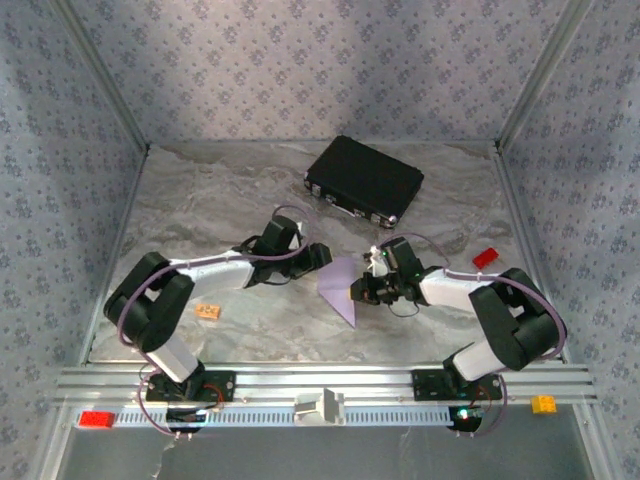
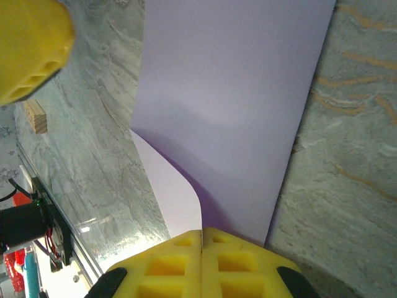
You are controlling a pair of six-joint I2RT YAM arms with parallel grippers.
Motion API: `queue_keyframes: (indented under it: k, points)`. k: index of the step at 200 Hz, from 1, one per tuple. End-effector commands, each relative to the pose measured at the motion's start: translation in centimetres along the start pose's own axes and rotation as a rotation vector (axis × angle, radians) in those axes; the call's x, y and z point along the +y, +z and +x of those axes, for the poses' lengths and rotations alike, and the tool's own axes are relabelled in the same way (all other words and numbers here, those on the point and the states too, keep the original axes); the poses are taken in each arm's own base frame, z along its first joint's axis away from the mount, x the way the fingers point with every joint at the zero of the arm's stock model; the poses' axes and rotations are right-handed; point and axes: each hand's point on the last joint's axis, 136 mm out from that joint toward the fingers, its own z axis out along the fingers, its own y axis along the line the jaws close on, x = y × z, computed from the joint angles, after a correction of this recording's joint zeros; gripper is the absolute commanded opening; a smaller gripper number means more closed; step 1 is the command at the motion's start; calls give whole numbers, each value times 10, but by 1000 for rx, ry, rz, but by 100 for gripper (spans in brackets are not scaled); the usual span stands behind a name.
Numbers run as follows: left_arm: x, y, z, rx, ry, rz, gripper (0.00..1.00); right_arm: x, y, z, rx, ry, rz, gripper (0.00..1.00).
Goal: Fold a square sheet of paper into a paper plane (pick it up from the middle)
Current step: Fourth fold the wing at the center of the table.
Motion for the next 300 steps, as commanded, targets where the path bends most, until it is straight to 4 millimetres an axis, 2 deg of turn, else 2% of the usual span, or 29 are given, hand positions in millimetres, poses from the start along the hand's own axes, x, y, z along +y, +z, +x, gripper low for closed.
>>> queue_keyframes:
  k: [1,45,82,116,153,190,217,245,274,300]
  points:
    - [16,-5,1,-5,-24,-37,63,10,-10,-7,-17,-43,-40,5]
    - [7,8,5,59,-57,45,63,7,-15,-7,-38,-28,-45,5]
    - [6,18,6,89,-75,65,60,5,-16,-8,-47,-22,-44,6]
    - [4,26,8,112,-85,86,49,3,-16,-7,-49,-16,-43,6]
    - [0,31,9,135,-81,107,33,3,-16,-8,-53,-16,-42,6]
    - [2,35,9,130,-102,119,13,0,-18,-9,-57,-9,-17,14]
    - [11,29,5,78,-115,85,6,-7,-30,-14,-103,-24,80,26]
    - [21,14,0,-2,-115,31,4,-6,-49,-21,-166,-69,163,39]
    - [28,-4,-3,-61,-106,-22,4,4,-61,-29,-234,-146,186,43]
    - [36,-15,-3,-92,-107,-63,3,14,-62,-31,-267,-248,206,44]
